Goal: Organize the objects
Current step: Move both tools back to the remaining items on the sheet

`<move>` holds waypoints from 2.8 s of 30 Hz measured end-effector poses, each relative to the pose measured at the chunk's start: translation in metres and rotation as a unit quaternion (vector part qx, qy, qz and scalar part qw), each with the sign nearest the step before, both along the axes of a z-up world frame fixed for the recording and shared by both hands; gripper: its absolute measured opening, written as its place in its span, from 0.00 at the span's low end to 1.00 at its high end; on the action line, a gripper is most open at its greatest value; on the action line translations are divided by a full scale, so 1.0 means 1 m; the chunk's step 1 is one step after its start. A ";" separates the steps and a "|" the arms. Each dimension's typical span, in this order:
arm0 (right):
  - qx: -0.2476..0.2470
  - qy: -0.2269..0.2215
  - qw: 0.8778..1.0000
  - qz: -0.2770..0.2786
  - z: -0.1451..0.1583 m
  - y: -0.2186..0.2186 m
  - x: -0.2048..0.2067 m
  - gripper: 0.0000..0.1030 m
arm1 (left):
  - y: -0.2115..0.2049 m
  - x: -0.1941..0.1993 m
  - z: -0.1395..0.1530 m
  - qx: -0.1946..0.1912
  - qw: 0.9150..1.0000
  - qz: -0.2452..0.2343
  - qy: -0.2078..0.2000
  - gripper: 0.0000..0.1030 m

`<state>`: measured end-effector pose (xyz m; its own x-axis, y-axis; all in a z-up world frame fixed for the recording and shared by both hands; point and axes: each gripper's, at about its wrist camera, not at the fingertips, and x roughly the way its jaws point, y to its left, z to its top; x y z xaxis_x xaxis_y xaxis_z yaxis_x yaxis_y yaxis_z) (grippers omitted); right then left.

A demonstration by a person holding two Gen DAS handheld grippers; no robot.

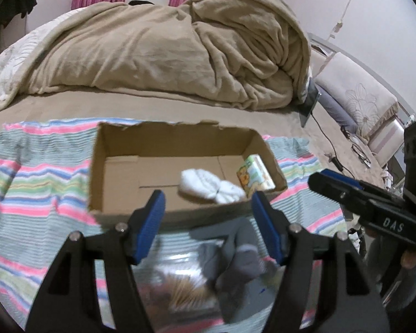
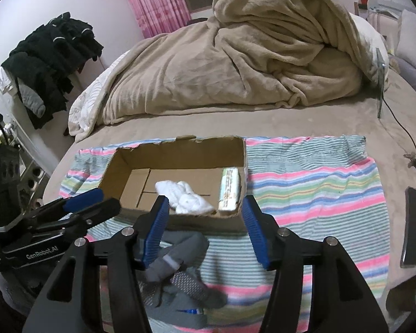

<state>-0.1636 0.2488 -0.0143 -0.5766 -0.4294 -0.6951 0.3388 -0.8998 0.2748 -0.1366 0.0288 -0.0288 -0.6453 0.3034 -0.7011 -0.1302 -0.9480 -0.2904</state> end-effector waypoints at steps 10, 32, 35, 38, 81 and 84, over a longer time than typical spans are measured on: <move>0.008 -0.009 1.000 0.004 -0.002 -0.007 0.023 0.56 | -0.030 0.033 -0.006 0.000 1.000 0.020 -0.008 0.65; 0.030 -0.051 0.998 0.038 -0.036 -0.036 0.039 0.56 | -0.064 0.076 -0.063 -0.006 0.995 0.057 -0.077 0.65; 0.032 -0.056 0.997 0.040 -0.040 -0.038 0.040 0.56 | -0.062 0.080 -0.070 -0.006 0.995 0.059 -0.085 0.72; 0.033 -0.060 0.997 0.041 -0.043 -0.038 0.040 0.56 | -0.058 0.082 -0.074 -0.006 0.994 0.058 -0.092 0.74; 0.010 -0.118 0.991 0.054 -0.090 -0.053 0.011 0.55 | -0.047 0.085 -0.102 -0.033 0.995 0.016 -0.092 0.41; 0.011 -0.110 0.992 0.065 -0.088 -0.057 0.016 0.38 | -0.048 0.089 -0.096 -0.033 0.996 0.017 -0.085 0.39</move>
<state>-0.1472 0.1919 -0.1028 -0.3512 -0.4742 -0.8074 0.3870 -0.8587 0.3360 -0.0476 -0.0195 -0.1243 -0.5247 0.2333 -0.8187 -0.0509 -0.9686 -0.2433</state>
